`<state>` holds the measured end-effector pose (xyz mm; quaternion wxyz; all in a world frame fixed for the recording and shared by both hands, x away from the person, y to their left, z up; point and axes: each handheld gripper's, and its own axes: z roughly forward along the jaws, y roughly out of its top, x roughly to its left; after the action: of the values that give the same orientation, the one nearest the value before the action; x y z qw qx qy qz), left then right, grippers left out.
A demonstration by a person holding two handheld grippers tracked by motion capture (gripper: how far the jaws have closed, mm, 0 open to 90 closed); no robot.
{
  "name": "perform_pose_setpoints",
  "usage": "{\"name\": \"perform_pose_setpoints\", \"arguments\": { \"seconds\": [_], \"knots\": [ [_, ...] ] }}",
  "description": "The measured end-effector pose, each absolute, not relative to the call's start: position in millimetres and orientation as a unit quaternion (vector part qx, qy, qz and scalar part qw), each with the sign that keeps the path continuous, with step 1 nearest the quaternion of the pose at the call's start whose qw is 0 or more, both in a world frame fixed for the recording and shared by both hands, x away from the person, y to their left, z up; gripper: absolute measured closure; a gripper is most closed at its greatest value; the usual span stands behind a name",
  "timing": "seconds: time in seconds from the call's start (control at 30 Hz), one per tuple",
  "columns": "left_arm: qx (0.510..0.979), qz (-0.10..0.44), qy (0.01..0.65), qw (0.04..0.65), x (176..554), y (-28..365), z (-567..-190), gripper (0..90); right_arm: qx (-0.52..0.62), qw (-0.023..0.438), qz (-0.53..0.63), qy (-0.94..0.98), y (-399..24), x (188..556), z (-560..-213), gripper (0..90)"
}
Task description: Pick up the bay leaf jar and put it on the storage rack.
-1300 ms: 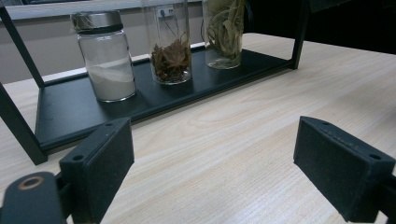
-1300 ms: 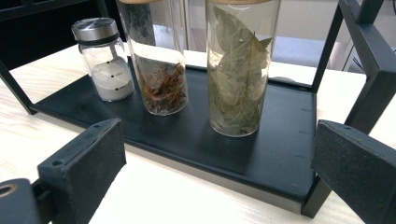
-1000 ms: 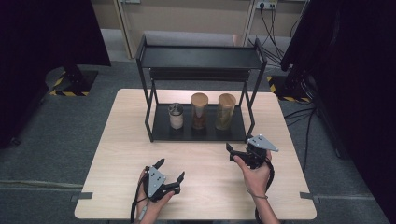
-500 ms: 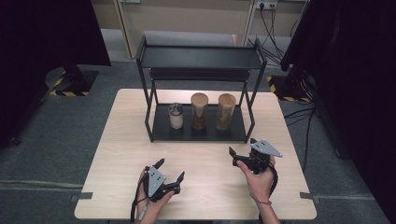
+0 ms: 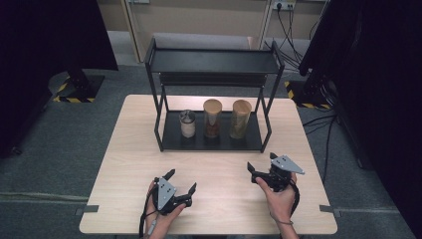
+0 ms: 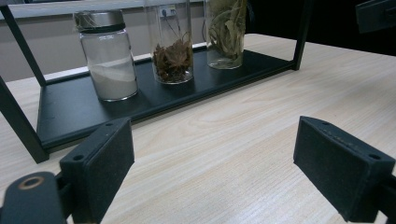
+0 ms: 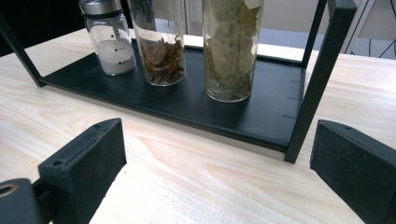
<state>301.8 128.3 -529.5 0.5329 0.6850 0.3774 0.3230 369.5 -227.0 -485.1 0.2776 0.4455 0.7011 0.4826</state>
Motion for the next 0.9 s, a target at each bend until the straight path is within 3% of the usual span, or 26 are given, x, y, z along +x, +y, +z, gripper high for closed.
{"name": "perform_pose_setpoints", "arguments": {
  "seconds": [0.9],
  "knots": [
    [0.684, 0.323, 0.378, 0.533, 302, 129, -530, 11.7, 0.447, 0.275, 0.472, 0.709, -234, 353, -497, 3.5]
  ]
}}
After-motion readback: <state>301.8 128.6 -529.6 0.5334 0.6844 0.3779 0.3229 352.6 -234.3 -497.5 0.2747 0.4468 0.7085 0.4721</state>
